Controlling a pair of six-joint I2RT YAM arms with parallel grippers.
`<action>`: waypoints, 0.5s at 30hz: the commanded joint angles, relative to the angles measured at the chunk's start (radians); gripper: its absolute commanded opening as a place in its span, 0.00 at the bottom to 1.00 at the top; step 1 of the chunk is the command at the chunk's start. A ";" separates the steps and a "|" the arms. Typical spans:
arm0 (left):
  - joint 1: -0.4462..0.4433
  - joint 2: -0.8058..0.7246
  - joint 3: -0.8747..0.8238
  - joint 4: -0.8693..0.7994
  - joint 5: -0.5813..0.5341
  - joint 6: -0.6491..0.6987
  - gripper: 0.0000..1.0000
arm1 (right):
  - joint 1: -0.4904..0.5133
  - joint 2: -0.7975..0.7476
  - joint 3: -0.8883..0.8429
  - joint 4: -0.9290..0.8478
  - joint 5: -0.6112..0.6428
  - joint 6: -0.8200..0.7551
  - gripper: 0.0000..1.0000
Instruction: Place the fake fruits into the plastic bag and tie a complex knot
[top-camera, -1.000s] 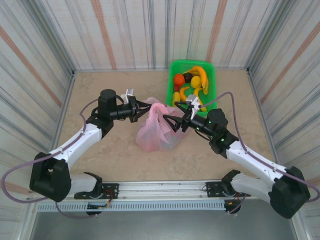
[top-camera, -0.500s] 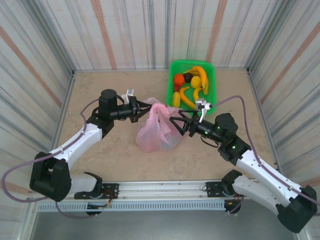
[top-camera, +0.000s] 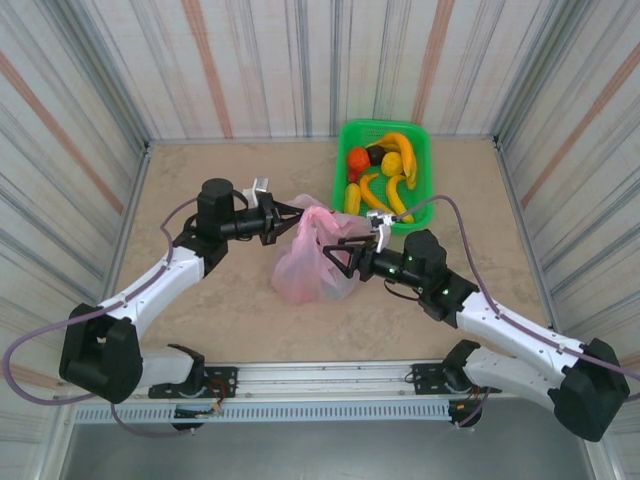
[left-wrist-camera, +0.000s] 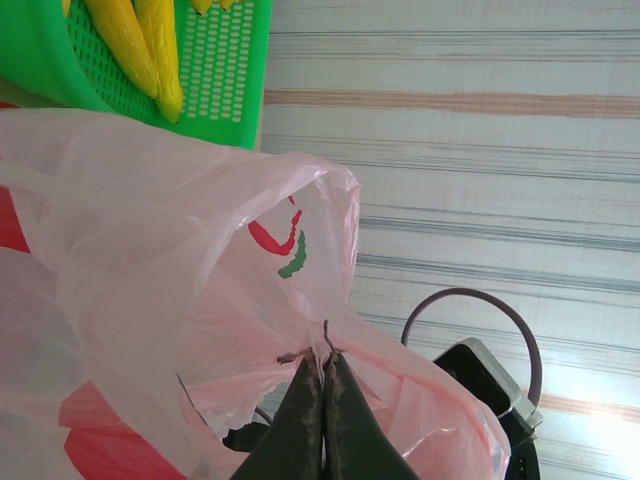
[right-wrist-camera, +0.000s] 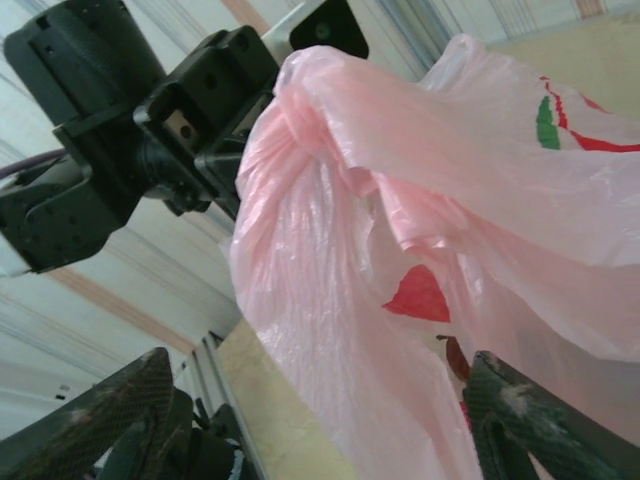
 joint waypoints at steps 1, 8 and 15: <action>-0.006 -0.011 0.023 0.011 0.002 0.014 0.00 | 0.009 0.022 0.008 0.044 0.046 -0.029 0.72; -0.007 -0.012 0.023 0.011 0.002 0.015 0.00 | 0.010 0.079 0.038 0.046 0.083 -0.093 0.66; -0.007 -0.012 0.025 0.008 0.001 0.016 0.00 | 0.010 0.095 0.057 0.070 0.091 -0.152 0.61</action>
